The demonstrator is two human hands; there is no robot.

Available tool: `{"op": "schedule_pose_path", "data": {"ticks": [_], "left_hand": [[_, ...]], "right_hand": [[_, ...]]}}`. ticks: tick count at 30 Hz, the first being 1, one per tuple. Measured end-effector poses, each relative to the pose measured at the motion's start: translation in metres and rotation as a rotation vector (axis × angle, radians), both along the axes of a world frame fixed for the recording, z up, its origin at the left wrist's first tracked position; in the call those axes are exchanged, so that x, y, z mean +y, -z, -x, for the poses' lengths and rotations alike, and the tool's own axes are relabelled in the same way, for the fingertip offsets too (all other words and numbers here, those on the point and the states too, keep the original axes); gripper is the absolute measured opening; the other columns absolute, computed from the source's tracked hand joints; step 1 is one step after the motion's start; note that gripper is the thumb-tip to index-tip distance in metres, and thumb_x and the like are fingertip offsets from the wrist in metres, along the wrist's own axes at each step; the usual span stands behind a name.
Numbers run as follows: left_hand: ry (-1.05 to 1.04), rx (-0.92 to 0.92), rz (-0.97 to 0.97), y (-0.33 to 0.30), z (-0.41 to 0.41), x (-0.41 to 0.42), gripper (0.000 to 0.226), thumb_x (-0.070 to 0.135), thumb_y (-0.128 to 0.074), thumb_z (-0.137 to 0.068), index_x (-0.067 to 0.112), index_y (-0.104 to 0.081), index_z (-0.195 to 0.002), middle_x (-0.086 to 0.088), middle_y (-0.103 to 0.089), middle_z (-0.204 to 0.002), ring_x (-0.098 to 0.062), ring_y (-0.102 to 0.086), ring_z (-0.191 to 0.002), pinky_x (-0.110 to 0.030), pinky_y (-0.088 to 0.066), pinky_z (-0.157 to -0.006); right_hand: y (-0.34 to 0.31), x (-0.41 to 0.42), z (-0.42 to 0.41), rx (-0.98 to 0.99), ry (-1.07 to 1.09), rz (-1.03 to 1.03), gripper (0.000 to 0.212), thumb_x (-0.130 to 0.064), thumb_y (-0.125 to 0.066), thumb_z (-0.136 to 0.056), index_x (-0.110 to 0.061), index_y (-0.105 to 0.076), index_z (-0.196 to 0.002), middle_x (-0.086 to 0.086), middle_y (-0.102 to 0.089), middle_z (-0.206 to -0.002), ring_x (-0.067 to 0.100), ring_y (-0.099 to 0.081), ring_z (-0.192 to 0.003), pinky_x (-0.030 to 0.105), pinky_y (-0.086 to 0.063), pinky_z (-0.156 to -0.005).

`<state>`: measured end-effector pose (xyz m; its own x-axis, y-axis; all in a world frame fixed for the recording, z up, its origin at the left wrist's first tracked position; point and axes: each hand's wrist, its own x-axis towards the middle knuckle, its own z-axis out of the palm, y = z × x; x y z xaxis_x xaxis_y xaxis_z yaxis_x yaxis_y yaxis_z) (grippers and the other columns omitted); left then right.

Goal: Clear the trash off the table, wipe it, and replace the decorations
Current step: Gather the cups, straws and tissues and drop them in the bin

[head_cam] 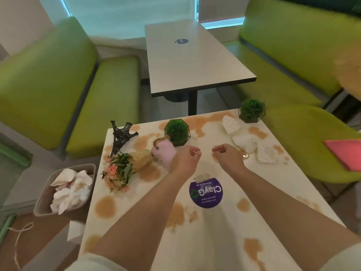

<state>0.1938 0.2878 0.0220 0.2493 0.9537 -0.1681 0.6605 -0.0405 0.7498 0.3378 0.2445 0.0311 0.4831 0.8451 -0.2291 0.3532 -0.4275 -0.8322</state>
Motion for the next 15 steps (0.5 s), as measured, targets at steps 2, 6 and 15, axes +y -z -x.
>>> {"op": "schedule_pose_path", "data": {"ticks": [2, 6, 15], "left_hand": [[0.026, -0.002, -0.015, 0.003, -0.031, 0.000, 0.023, 0.038, -0.053, -0.098, 0.027, -0.064, -0.115, 0.009, -0.066, -0.107, -0.010, -0.060, -0.094, -0.029, -0.046, -0.079], [0.063, 0.021, -0.011, 0.015, -0.070, 0.002, 0.024, 0.036, -0.052, -0.098, 0.027, -0.063, -0.117, 0.009, -0.064, -0.108, -0.012, -0.061, -0.100, -0.029, -0.048, -0.079], [0.136, 0.173, -0.052, 0.051, -0.184, 0.003, 0.023, 0.038, -0.055, -0.092, 0.034, -0.065, -0.112, 0.003, -0.061, -0.118, -0.019, -0.057, -0.110, -0.043, -0.045, -0.097]], "right_hand": [[0.005, -0.006, -0.031, -0.003, 0.041, 0.026, 0.016, -0.019, -0.057, -0.094, -0.017, -0.065, -0.107, -0.003, -0.061, -0.101, 0.016, -0.055, -0.087, 0.021, -0.037, -0.054], [0.019, -0.016, -0.080, -0.014, 0.102, 0.055, 0.018, -0.020, -0.058, -0.093, -0.017, -0.063, -0.109, -0.001, -0.061, -0.099, 0.018, -0.057, -0.082, 0.025, -0.038, -0.052], [0.059, -0.024, -0.203, -0.217, 0.077, 0.155, 0.031, -0.018, -0.067, -0.087, -0.016, -0.060, -0.118, 0.004, -0.057, -0.111, 0.023, -0.054, -0.103, 0.028, -0.040, -0.061]]}}
